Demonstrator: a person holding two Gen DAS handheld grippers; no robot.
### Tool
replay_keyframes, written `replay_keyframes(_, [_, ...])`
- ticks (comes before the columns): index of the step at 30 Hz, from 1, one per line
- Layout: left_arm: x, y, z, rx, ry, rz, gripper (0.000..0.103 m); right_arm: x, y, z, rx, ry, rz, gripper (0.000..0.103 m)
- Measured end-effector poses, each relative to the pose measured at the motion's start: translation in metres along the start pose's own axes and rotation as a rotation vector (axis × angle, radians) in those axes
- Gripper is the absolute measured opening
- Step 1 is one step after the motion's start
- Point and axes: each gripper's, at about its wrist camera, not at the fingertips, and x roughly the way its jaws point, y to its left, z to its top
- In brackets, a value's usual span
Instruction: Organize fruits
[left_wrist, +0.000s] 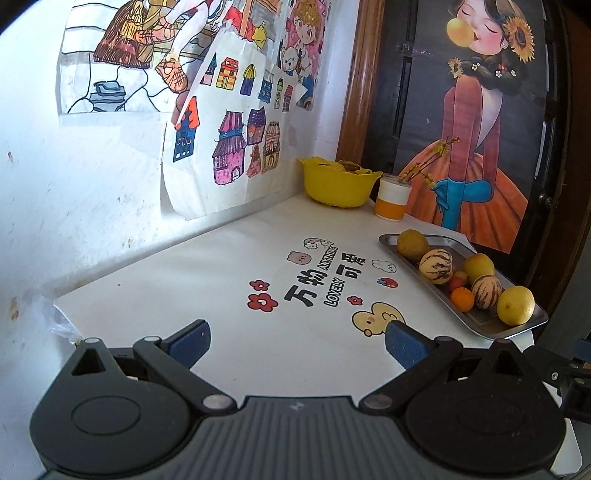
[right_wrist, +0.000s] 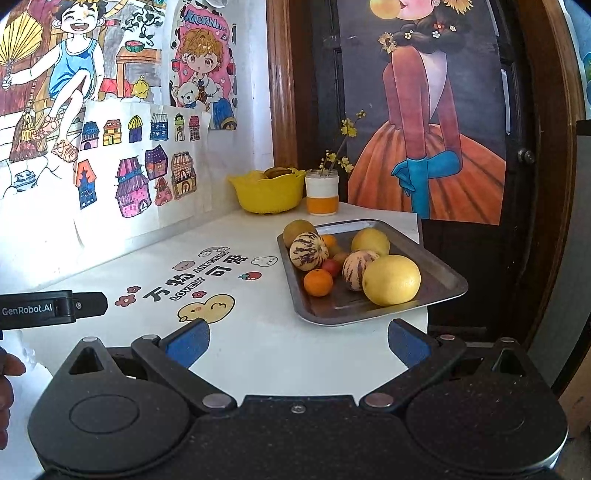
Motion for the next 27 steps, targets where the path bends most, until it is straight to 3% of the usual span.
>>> replay_keyframes(27, [0.0069,0.0003,-0.0022,-0.007,0.026,0.005,0.103,0.0057,0.0011,-0.0030,0.008,0.016,0.005,0.102])
